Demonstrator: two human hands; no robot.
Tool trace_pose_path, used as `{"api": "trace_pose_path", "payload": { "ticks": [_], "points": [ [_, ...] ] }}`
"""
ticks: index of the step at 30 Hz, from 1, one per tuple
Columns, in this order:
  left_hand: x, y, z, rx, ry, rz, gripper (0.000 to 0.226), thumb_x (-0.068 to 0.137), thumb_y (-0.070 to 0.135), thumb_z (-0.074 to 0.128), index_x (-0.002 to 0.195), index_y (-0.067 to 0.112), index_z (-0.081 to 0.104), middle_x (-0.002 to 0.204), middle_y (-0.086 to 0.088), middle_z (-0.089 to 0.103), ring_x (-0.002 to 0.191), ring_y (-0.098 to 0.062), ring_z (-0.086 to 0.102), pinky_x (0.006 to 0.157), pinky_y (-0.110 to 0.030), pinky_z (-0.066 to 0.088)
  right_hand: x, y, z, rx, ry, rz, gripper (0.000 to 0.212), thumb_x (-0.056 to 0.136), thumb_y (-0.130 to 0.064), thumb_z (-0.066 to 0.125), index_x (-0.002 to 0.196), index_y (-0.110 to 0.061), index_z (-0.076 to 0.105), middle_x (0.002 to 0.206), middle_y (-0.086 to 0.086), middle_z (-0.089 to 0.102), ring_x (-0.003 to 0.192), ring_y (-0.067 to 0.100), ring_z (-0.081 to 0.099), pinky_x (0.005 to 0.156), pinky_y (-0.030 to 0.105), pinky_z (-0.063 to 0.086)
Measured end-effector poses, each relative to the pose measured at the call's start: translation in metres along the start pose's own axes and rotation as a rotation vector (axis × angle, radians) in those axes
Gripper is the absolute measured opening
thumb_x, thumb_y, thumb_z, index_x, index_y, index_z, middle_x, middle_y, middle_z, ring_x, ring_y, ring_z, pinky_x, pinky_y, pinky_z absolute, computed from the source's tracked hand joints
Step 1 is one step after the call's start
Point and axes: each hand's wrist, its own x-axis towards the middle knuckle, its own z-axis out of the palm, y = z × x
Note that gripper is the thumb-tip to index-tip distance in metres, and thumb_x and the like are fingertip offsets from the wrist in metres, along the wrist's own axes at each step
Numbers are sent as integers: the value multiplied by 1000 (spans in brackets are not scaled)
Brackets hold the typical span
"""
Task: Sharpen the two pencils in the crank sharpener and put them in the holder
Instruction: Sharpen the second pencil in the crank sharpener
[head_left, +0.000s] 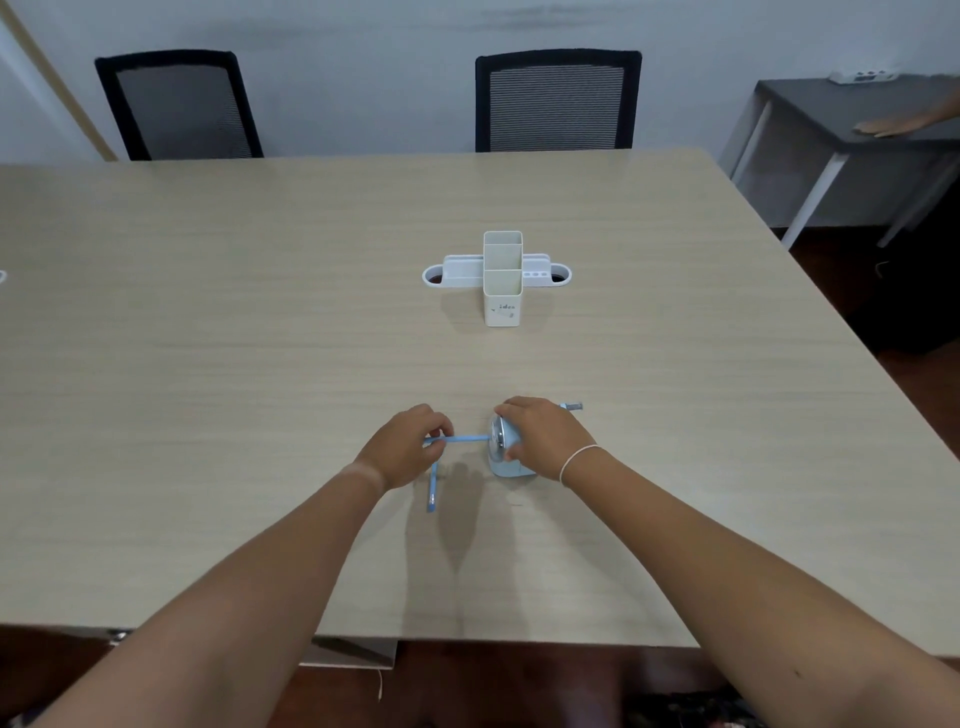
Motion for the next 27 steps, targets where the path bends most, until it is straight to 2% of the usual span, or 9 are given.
{"api": "trace_pose_path", "payload": {
  "ticks": [4,9,14,19,22,27],
  "points": [
    [5,2,3,6,-22,-56,16,90,11,51,95,20,64,89,5,54,86,-17,51,83,-35,46,0,2,1,5,12,-4,39,76,-11,63,114,-5,56,122,9,58,114,27,51,89,42,48],
    [8,6,3,-28,-32,-142,29,89,9,52,73,33,53,85,5,61,87,-20,54,89,-40,44,0,2,3,18,16,-4,50,76,-12,67,123,-8,52,128,7,55,120,26,48,95,41,46],
    [13,11,6,-50,-8,-159,22,87,4,53,78,24,58,82,8,56,86,-17,50,90,-36,42,-1,2,6,4,44,-7,54,79,-15,66,129,-11,45,134,3,51,123,21,45,97,35,44],
    [20,31,18,-80,8,-104,15,88,1,51,89,6,66,85,3,55,83,-15,48,76,-23,34,-1,3,5,0,34,-12,56,82,-14,64,133,-12,41,139,2,46,128,19,40,100,31,38],
    [21,32,18,-91,17,-109,15,88,1,52,90,4,66,85,2,56,82,-15,48,74,-22,33,-1,3,5,10,36,-17,58,82,-15,63,135,-12,39,144,2,41,132,19,36,104,31,35],
    [18,32,16,-102,9,-100,16,88,1,51,90,6,66,85,2,57,82,-14,49,74,-22,34,-2,3,5,19,37,-16,58,82,-15,63,135,-11,39,144,3,42,131,19,38,103,31,36]
  ]
}}
